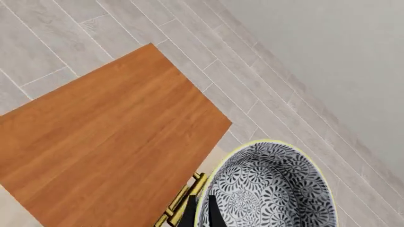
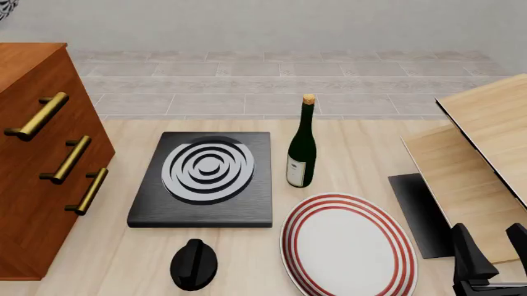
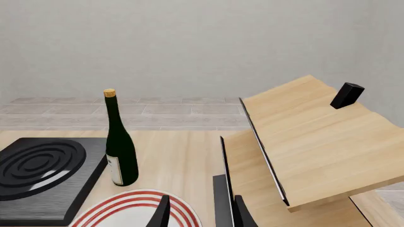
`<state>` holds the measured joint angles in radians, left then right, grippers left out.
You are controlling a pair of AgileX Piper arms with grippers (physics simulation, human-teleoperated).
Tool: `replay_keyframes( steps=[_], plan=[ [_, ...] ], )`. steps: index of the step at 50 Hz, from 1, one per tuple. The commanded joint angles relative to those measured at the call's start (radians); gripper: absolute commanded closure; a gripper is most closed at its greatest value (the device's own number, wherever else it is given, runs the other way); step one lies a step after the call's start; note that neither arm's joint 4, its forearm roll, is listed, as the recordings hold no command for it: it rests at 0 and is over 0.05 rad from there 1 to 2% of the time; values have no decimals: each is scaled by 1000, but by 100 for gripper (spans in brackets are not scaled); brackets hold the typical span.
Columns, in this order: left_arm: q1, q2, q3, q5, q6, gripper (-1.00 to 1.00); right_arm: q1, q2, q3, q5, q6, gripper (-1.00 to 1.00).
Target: Put the bowl on the top of the cabinet.
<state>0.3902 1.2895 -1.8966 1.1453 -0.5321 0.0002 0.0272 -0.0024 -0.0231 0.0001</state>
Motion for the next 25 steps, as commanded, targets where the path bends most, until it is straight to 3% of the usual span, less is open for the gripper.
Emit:
replay_keyframes(
  steps=[1, 25],
  plan=[
    [71, 2, 6, -2, -9, 100, 0, 0, 0, 0, 0, -100],
    [212, 5, 52, 12, -65, 100, 0, 0, 0, 0, 0, -100]
  ],
)
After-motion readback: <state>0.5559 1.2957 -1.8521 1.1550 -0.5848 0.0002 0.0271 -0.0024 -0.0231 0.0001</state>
